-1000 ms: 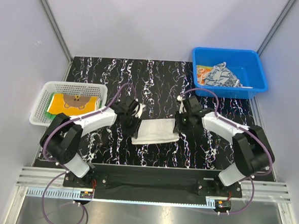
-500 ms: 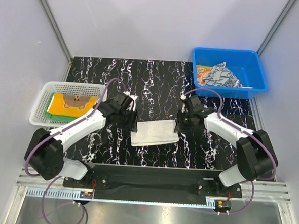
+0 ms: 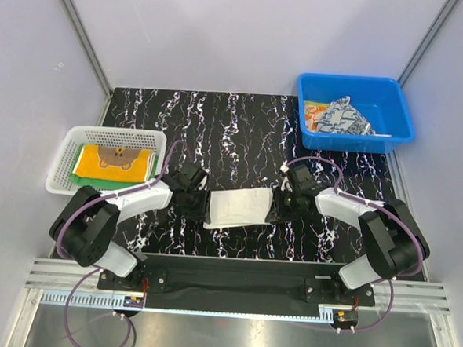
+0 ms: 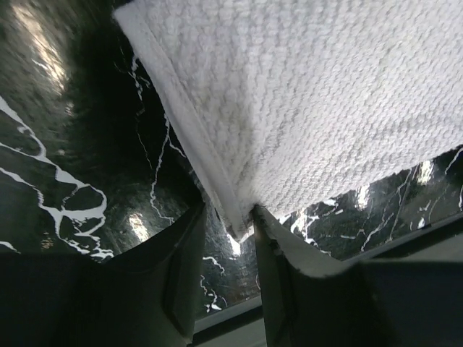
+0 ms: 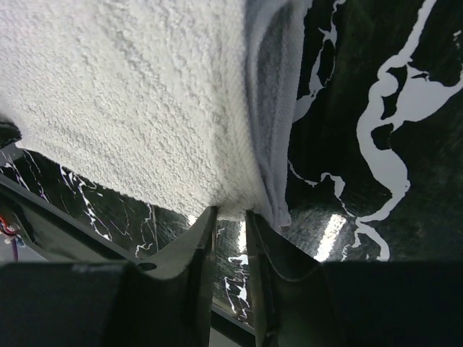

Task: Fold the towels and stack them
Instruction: Fold the towel

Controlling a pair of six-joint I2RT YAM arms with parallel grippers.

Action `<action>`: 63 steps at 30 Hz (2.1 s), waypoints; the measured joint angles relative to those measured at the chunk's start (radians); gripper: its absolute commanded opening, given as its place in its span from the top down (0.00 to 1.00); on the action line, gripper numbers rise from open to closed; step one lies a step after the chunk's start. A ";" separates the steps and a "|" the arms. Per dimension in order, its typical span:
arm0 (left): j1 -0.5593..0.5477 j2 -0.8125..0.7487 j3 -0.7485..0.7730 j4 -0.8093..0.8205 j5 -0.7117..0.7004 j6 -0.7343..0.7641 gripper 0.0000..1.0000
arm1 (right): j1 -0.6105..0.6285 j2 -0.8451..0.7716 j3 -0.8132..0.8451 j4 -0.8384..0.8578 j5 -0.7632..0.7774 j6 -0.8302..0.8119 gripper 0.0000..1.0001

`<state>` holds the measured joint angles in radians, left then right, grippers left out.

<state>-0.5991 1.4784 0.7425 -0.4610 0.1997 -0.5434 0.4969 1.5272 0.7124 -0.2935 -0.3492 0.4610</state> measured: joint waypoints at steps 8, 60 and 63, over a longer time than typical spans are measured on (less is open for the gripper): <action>-0.003 -0.068 0.046 -0.080 -0.032 -0.014 0.58 | 0.001 -0.041 0.009 -0.022 0.000 0.006 0.71; 0.121 0.174 0.194 -0.021 -0.105 -0.003 0.61 | 0.097 0.224 0.294 -0.058 0.061 -0.121 0.82; 0.121 0.201 0.229 -0.027 -0.120 0.017 0.60 | 0.085 0.224 0.313 -0.077 0.134 -0.148 0.84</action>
<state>-0.4782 1.6794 0.9714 -0.4881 0.0799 -0.5266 0.5816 1.7508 1.0252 -0.3710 -0.2157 0.3134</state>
